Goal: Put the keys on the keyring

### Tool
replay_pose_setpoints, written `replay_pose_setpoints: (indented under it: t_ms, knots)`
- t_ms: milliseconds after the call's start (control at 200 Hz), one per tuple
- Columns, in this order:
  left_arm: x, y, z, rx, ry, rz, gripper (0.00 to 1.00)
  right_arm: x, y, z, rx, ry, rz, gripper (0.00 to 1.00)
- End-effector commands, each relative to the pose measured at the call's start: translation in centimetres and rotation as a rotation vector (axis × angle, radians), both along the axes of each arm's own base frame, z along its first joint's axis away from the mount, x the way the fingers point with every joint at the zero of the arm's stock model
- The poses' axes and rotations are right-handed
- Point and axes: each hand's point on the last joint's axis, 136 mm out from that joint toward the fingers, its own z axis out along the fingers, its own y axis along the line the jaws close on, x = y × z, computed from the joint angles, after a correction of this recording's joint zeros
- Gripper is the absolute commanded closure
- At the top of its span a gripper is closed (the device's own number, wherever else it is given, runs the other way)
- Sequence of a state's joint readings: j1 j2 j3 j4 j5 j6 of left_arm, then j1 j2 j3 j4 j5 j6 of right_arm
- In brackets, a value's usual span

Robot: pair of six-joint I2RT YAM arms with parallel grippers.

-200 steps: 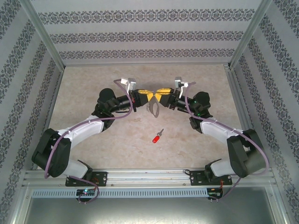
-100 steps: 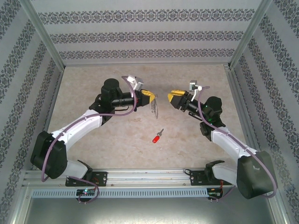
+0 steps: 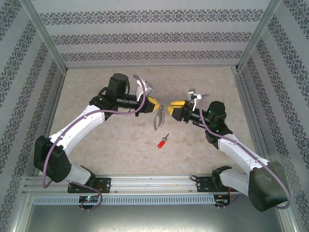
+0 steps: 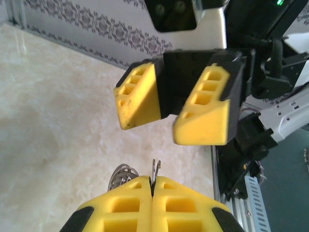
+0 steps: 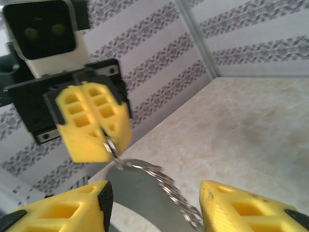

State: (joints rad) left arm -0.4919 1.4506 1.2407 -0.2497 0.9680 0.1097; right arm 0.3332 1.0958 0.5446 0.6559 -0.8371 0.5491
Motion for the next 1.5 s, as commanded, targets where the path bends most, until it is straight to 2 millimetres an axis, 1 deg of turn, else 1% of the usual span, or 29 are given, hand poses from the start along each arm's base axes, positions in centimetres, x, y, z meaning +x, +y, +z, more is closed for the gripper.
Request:
replay_pose_setpoints:
  t_ms: [0, 150, 310, 565, 690, 774, 909, 1084, 1224, 1334, 1494]
  knots:
    - [-1.5, -0.3, 0.0, 0.015, 0.013, -0.067, 1.0, -1.5, 1.0, 0.7, -0.018, -0.075, 0.081, 0.5]
    - [-1.6, -0.2, -0.2, 0.019, 0.017, -0.067, 1.0, -1.8, 1.7, 1.0, -0.018, -0.089, 0.102, 0.51]
    - [-1.8, -0.2, -0.4, 0.016, 0.02, -0.072, 1.0, -1.9, 2.4, 0.8, -0.021, -0.086, 0.124, 0.53]
    - [-2.0, -0.2, -0.2, 0.004, 0.012, -0.077, 1.0, -1.5, 2.7, 0.8, -0.023, -0.089, 0.116, 0.54]
    - [-2.0, -0.2, -0.1, -0.006, 0.008, -0.072, 1.0, -1.1, 2.6, 0.9, -0.021, -0.089, 0.09, 0.55]
    - [-1.4, -0.1, -0.3, -0.007, -0.011, -0.037, 1.0, -0.6, 2.3, 0.8, -0.018, -0.088, 0.049, 0.55]
    - [-0.6, 0.4, -0.5, -0.017, -0.06, 0.045, 1.0, 0.7, 0.9, 0.2, -0.023, -0.044, -0.082, 0.54]
    - [0.7, 1.8, -1.0, -0.02, -0.148, 0.189, 1.0, 2.2, -0.8, -2.2, -0.048, 0.067, -0.22, 0.53]
    - [1.5, 2.8, -1.2, -0.019, -0.194, 0.281, 1.0, 2.7, -2.0, -5.2, -0.101, 0.166, -0.306, 0.52]
    - [2.4, 4.0, -1.2, -0.029, -0.229, 0.379, 1.0, 2.6, -3.0, -8.3, -0.182, 0.261, -0.365, 0.52]
    - [3.7, 6.2, -0.8, -0.069, -0.285, 0.554, 1.0, 2.0, -4.6, -13.8, -0.315, 0.455, -0.491, 0.54]
